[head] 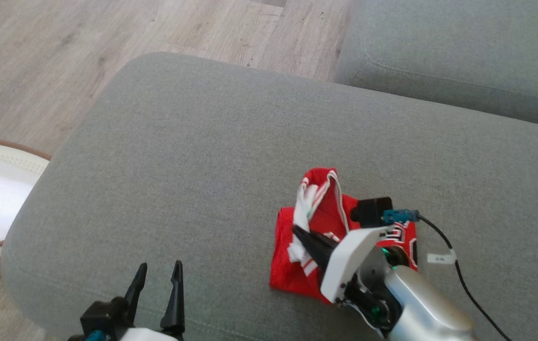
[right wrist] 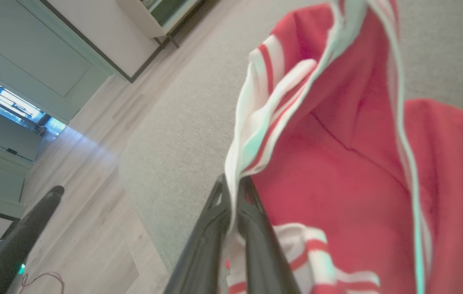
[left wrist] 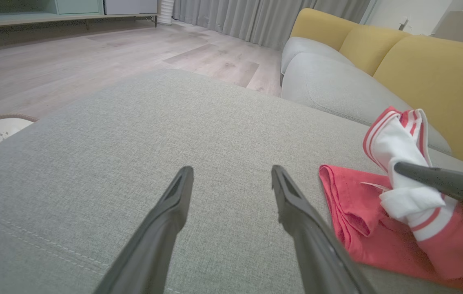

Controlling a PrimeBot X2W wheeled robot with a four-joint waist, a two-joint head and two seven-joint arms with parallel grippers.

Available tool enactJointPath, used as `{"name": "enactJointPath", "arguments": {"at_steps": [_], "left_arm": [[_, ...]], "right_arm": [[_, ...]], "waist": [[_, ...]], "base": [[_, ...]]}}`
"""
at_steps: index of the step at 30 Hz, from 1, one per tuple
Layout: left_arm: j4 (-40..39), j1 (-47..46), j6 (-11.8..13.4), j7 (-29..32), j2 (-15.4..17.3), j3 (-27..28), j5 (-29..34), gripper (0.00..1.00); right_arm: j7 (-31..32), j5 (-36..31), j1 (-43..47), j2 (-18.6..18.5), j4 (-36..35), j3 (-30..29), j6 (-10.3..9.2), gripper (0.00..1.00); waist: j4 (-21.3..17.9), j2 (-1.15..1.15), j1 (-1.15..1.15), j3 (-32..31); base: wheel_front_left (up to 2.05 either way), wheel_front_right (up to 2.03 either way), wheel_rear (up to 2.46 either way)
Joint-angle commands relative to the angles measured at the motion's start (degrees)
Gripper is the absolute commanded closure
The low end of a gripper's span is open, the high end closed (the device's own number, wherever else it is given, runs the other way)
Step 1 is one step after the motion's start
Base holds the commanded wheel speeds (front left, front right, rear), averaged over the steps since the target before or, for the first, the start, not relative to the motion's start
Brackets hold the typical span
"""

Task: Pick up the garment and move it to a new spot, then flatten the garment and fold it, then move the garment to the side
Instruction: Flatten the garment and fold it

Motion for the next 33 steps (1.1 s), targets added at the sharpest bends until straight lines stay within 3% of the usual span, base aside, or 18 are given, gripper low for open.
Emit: {"name": "enactJointPath", "arguments": {"at_steps": [1, 8, 15, 24, 29, 33], "left_arm": [[-1.39, -3.52, -0.08, -0.36, 0.32, 1.94, 0.43, 0.00], [-0.56, -3.55, -0.51, -0.38, -0.39, 0.86, 0.56, 0.00], [-0.50, -3.43, -0.41, -0.68, -0.40, 0.83, 0.56, 0.00], [-0.74, -5.38, -0.45, -0.87, -0.33, 0.91, 1.29, 0.00], [-0.57, -6.80, -0.09, -1.28, -0.70, 1.58, 1.50, 0.00], [-0.23, -6.16, 0.21, -2.04, -0.74, 2.53, 1.23, 0.00]], "right_arm": [[-0.93, 0.52, -3.18, 0.26, -1.89, 0.97, 0.39, 0.00], [-5.53, 1.92, -7.55, 0.27, 2.27, 5.25, 0.39, 0.00], [-12.10, -3.73, -9.52, 0.27, 5.41, 1.90, 0.39, 0.00], [-20.71, -23.18, -7.42, 0.27, 5.15, -14.57, 0.39, 0.00], [-22.80, -34.07, 0.73, 0.27, -4.54, -25.89, 0.39, 0.00], [-22.27, -35.97, 8.14, 0.27, -12.00, -30.53, 0.39, 0.00]], "waist": [[-0.06, 0.00, 0.00, -0.06], [-1.53, 0.00, 0.00, -0.65], [-3.73, 0.00, 0.00, -0.60], [-6.70, 0.00, 0.00, -0.60], [-8.81, 0.00, 0.00, -1.18], [-9.93, 0.00, 0.00, -1.77]], "base": [[0.00, 0.00, 0.00], [0.00, 0.00, 0.00], [0.00, 0.00, 0.00], [0.00, 0.00, 0.00], [0.00, 0.00, 0.00], [0.00, 0.00, 0.00]]}}
